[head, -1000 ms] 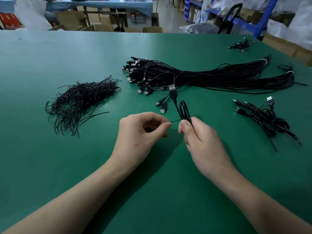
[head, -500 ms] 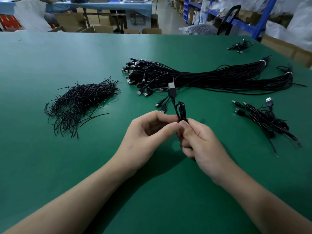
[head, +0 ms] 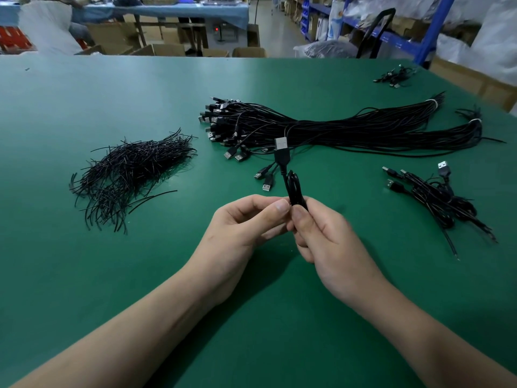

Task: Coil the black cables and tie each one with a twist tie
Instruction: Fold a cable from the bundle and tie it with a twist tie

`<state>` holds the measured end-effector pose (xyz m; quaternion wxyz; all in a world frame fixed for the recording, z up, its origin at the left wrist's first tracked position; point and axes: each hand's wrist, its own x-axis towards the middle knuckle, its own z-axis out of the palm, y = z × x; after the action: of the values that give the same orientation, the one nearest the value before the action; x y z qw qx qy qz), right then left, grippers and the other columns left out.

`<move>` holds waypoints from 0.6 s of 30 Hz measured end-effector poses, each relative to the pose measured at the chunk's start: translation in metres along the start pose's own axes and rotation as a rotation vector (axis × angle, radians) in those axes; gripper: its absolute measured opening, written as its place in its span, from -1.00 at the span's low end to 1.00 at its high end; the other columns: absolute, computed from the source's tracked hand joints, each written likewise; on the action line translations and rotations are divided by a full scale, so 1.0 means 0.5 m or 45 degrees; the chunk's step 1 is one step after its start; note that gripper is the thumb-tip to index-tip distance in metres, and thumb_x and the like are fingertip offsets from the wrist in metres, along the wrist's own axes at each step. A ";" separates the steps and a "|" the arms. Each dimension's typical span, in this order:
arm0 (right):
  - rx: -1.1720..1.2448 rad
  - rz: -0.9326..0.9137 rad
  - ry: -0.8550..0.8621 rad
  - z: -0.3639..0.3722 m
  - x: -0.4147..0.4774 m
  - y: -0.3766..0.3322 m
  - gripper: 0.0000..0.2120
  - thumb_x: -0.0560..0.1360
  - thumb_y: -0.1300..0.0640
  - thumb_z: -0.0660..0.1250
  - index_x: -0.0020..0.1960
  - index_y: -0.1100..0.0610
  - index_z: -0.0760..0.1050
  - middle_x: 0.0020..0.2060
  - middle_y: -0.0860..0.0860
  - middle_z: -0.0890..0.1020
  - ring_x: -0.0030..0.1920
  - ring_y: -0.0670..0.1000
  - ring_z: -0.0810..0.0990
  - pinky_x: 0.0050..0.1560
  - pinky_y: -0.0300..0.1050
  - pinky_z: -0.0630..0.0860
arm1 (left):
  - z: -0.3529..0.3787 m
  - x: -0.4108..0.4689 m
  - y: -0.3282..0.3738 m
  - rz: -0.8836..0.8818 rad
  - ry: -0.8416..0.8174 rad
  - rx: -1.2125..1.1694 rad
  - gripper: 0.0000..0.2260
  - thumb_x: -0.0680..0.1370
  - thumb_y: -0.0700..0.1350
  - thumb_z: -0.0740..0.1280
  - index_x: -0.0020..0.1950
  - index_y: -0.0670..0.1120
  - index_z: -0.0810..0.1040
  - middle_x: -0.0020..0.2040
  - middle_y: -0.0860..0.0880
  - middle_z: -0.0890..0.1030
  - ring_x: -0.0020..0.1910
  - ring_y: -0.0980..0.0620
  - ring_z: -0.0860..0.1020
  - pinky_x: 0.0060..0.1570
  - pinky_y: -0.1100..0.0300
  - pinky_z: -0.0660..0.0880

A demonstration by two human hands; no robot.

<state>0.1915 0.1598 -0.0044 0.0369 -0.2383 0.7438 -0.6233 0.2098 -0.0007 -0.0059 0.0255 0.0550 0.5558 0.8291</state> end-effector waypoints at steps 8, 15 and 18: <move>-0.171 -0.080 -0.014 -0.001 -0.004 -0.011 -0.75 0.67 -0.07 0.11 0.02 -0.05 0.54 -0.32 -0.29 0.53 -0.37 -0.19 0.46 -0.34 -0.35 0.32 | -0.007 0.005 0.014 0.128 -0.024 0.155 -0.89 0.46 -0.09 0.54 -0.12 -0.10 0.69 -0.16 -0.14 0.67 -0.16 0.01 0.63 0.06 0.19 0.56; -0.058 0.093 -0.148 -0.010 -0.001 -0.012 -0.68 0.62 -0.17 0.12 -0.14 0.00 0.46 -0.46 -0.13 0.30 -0.46 -0.09 0.21 -0.46 -0.18 0.17 | -0.007 0.006 0.026 0.260 -0.034 0.207 -0.79 0.48 -0.28 0.44 0.04 -0.25 0.46 -0.06 -0.38 0.65 -0.31 -0.10 0.61 -0.09 0.11 0.58; 0.175 0.189 -0.260 -0.013 0.000 -0.017 -0.68 0.60 -0.17 0.16 -0.22 -0.05 0.48 -0.49 -0.14 0.25 -0.51 -0.10 0.17 -0.49 -0.27 0.13 | -0.007 0.007 0.027 0.236 -0.050 0.207 -0.77 0.49 -0.30 0.41 0.08 -0.28 0.45 0.01 -0.40 0.64 -0.33 -0.06 0.60 -0.12 0.14 0.57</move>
<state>0.1919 0.1647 0.0048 0.1745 -0.2418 0.7073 -0.6409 0.2062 -0.0085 0.0054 -0.0448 0.1241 0.6132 0.7788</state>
